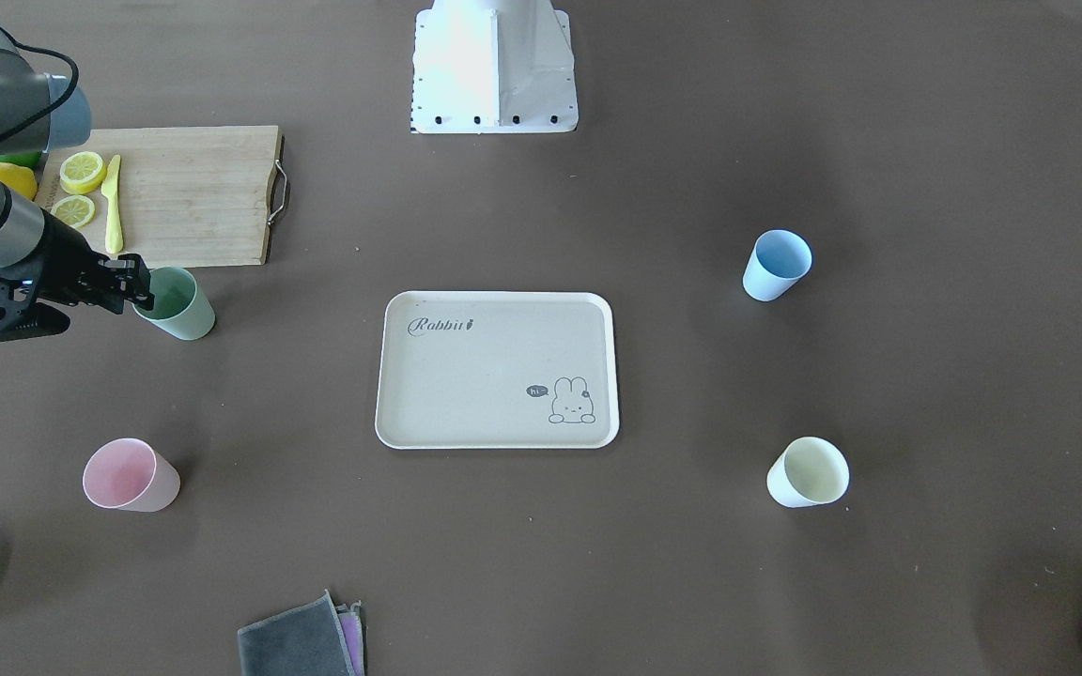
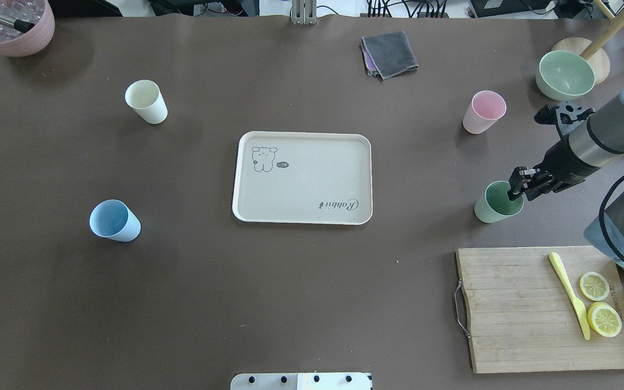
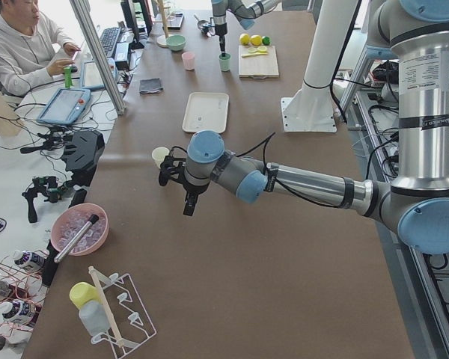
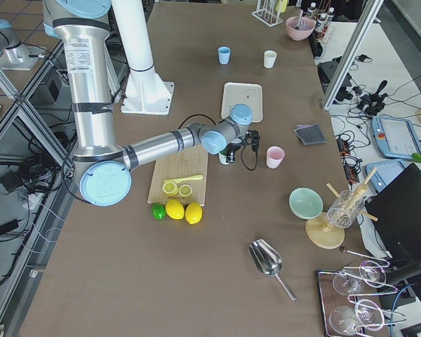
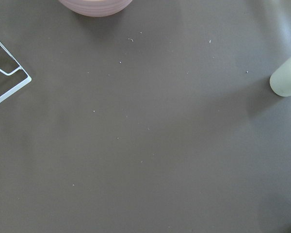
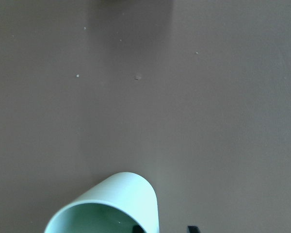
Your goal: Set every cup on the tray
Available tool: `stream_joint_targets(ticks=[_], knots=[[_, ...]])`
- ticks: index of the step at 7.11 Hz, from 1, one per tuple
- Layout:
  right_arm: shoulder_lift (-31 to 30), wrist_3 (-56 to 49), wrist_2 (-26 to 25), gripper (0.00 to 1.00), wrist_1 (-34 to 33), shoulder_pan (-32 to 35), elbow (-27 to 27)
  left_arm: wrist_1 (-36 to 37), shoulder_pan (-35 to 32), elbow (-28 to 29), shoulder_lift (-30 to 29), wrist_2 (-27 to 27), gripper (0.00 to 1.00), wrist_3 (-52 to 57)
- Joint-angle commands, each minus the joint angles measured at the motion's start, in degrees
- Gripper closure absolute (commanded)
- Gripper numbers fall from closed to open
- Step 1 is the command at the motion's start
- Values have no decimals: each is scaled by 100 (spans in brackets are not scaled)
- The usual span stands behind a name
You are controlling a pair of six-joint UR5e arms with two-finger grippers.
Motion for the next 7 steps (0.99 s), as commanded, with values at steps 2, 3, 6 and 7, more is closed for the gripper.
stream_joint_targets(ticks=[2,3,6,7], knots=[[12,-20,28,100,0,-66,-61,-12,2,-9,-18,0,2,5],[47,-11,28,100,0,-84,-61,-12,2,-17,-18,0,2,-13],[695,312,222,100,-53,21,71,-152,1155,-148,-587,1055,2,-1800],[1054,749,169,100,-70,4,19,-144,1762,-228,-763,1568,2,-2336]])
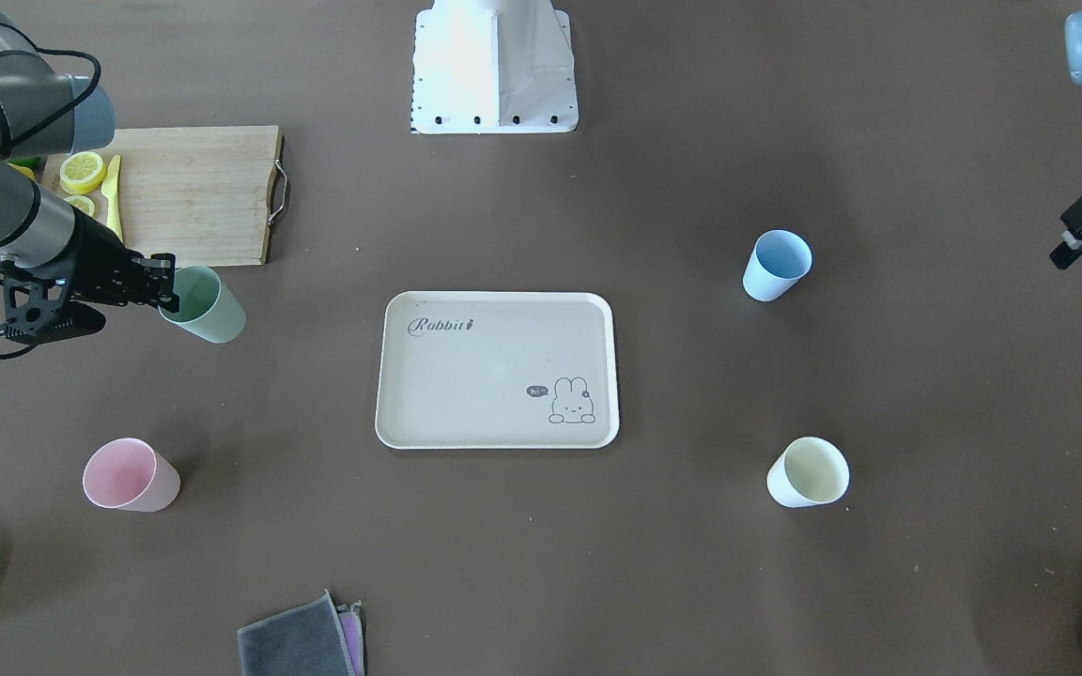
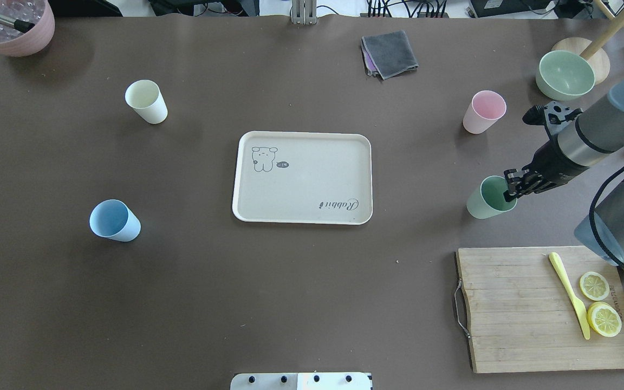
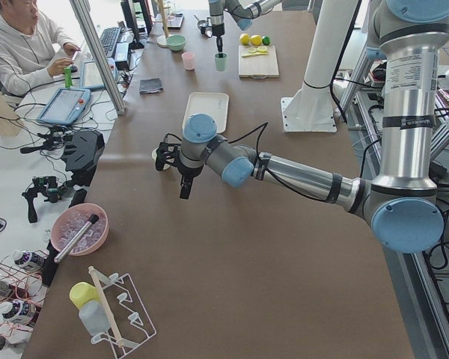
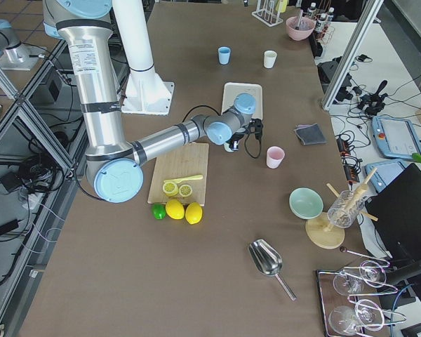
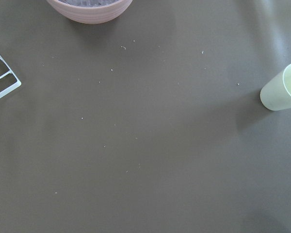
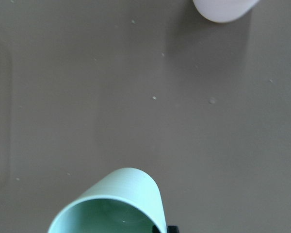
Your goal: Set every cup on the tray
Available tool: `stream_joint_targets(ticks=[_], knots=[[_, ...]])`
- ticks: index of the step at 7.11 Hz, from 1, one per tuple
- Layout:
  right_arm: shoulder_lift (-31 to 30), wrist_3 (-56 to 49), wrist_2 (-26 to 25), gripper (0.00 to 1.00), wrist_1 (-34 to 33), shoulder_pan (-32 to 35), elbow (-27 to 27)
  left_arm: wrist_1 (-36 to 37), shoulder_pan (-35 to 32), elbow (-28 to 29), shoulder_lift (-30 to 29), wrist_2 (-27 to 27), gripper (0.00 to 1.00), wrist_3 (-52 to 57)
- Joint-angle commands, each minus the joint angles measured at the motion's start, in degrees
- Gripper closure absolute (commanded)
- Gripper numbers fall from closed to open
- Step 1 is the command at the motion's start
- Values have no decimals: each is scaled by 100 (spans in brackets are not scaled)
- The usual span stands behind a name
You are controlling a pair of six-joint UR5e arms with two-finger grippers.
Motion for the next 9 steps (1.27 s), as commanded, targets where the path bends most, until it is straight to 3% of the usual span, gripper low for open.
stream_joint_targets(ticks=[1,4,8,9], knots=[[769,886,-76,100,-19,-128,-139,-16,1065,-114,-500,693,2,-1106],[1518,1636,-717,100,16,-778,-534,1,2120,-684,-556,1043,2,-1478],[1792,1945,-1051,100,42,-1192,-720,221,2694,-633,-416,1519,2,-1453],[1888,1954,-1087,90,33,-1254,-737,212,2781,-624,-276,1528,2,-1409]])
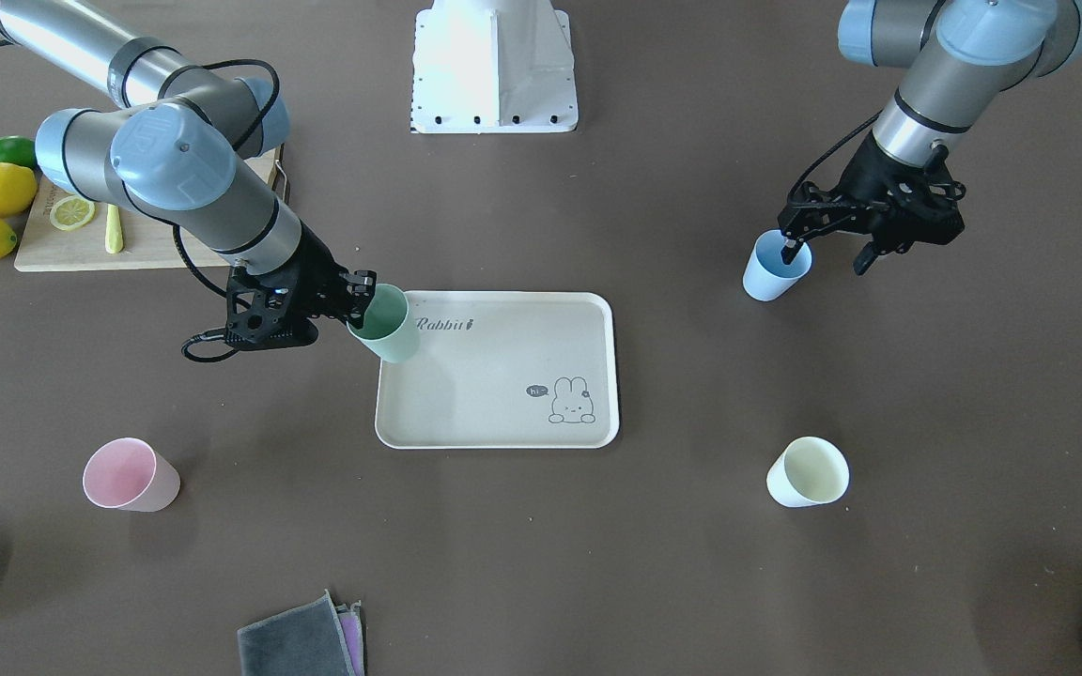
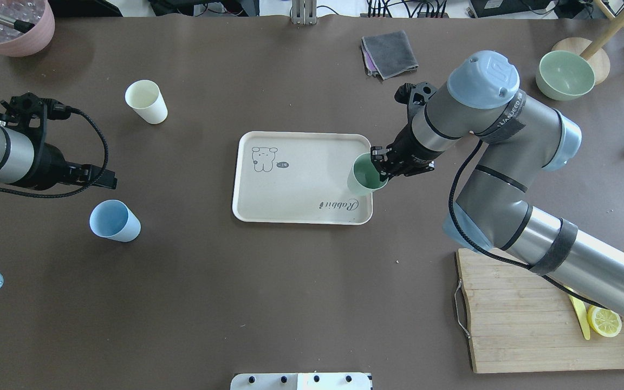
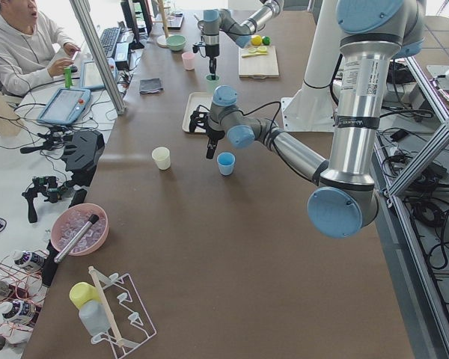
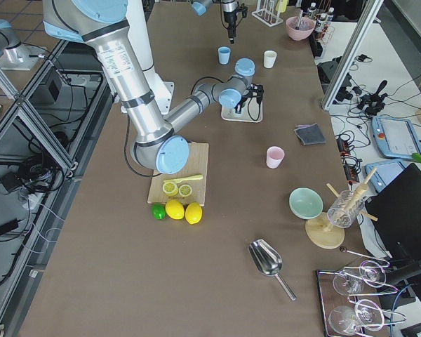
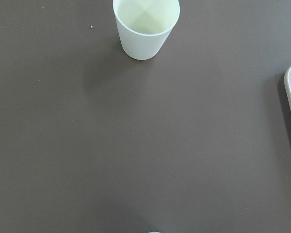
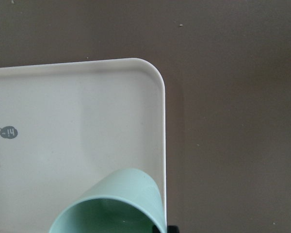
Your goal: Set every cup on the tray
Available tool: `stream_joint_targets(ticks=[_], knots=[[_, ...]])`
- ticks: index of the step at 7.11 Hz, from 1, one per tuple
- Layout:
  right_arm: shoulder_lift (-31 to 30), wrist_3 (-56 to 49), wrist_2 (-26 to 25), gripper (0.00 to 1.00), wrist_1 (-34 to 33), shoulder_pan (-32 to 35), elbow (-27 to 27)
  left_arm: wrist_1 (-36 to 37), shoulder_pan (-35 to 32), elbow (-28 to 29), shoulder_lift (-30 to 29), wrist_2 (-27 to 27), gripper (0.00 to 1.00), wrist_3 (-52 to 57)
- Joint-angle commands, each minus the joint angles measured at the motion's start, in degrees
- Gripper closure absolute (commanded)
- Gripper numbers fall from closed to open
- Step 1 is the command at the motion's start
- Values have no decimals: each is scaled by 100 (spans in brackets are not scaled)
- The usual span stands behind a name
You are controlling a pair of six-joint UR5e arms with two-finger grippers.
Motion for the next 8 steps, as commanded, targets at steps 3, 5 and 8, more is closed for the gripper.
stream_joint_targets(ticks=[3,5,8], knots=[[91,0,-20,0,-3,173,42,-21,260,232,169,67,3,42],[65,-44,724,0,-12,655,87,-30,382,390,169,67,15,33],[-154,-219,833,1,-47,1096,43,-66,523,444,177,137,95,-20]])
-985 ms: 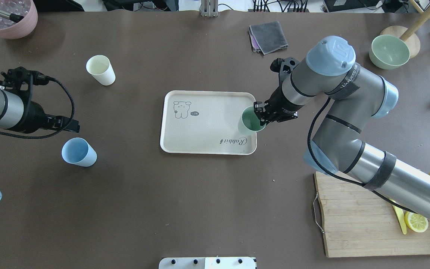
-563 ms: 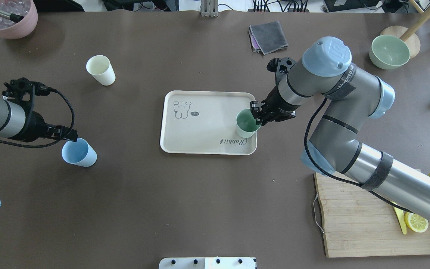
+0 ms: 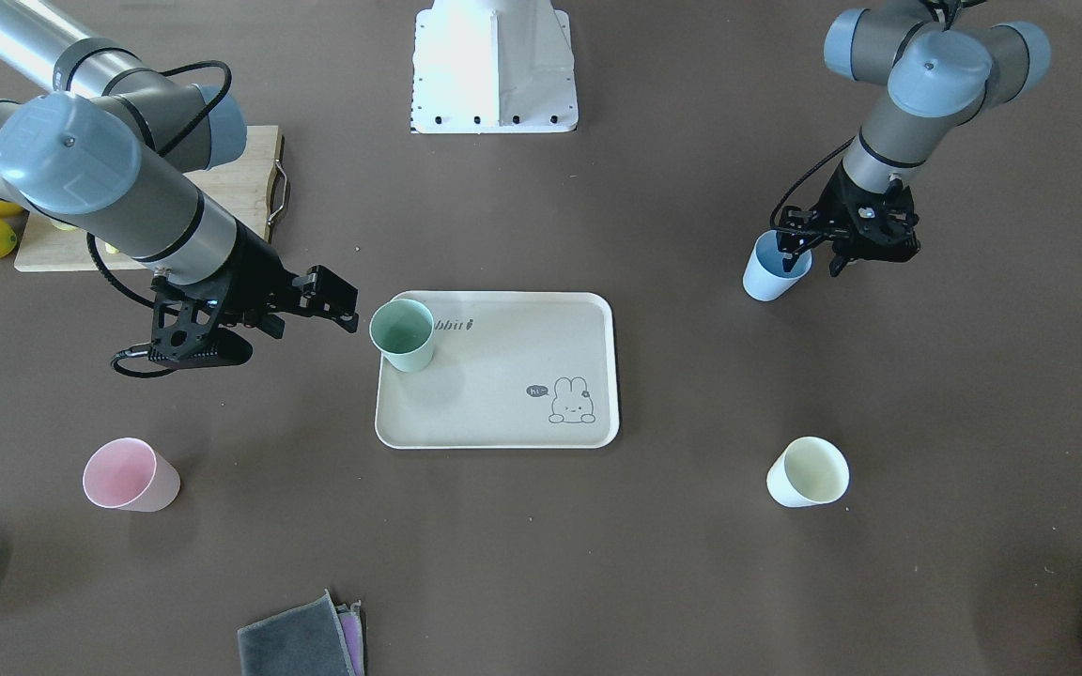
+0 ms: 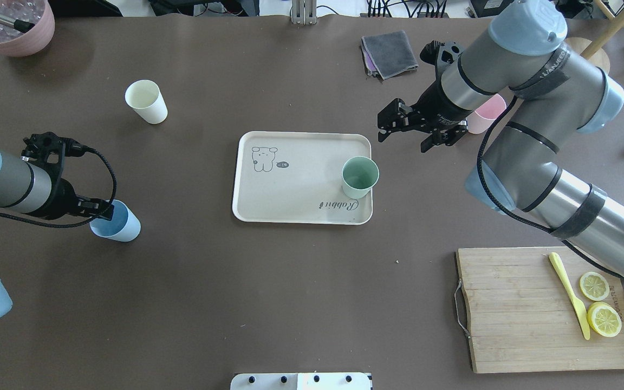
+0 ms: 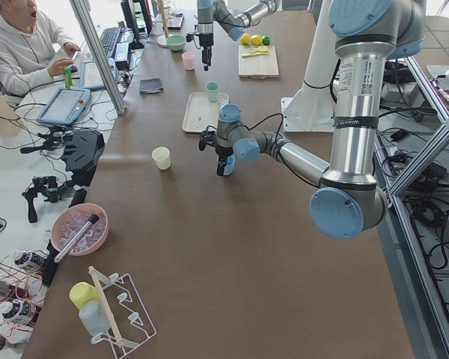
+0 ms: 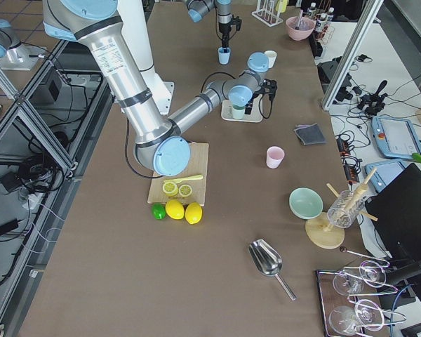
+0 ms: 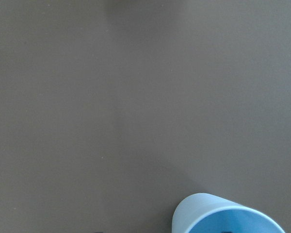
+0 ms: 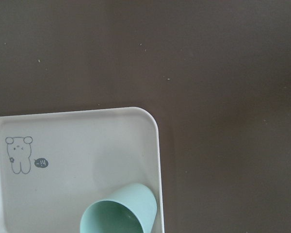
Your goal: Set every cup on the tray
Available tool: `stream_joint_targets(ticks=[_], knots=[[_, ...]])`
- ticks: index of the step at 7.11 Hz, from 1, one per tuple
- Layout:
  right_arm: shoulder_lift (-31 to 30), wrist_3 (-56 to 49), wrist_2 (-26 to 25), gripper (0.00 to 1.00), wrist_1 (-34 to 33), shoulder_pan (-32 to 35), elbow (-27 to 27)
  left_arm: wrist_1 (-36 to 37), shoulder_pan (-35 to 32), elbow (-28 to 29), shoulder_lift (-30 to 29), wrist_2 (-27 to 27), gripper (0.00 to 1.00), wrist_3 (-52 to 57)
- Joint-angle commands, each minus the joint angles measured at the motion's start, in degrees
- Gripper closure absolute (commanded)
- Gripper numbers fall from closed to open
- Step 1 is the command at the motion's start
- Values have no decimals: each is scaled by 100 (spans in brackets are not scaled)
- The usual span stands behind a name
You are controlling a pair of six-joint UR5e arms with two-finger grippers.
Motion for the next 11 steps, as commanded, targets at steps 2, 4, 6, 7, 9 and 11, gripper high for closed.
stream_joint_targets(ticks=[2,4,6,7,9,11], knots=[[-460,-926,33,1,-47,587,-151,4,20,-163,-103,-74,100,-8],[-567,-1683,33,1,-38,1105,-711,222,-216,-165,-619,-425,100,-35],[-558,-2361,-28,1,-38,1458,-1239,1431,-227,79,-2038,-409,100,-585],[-523,-2477,-54,1,-21,1485,-1450,1524,-192,516,-2594,-383,100,-849],[-409,-2408,-133,2,15,1381,-1768,1507,281,1107,-3256,158,100,-1115],[-382,-2390,-160,2,23,1241,-1822,1490,546,1232,-3425,250,100,-1159]])
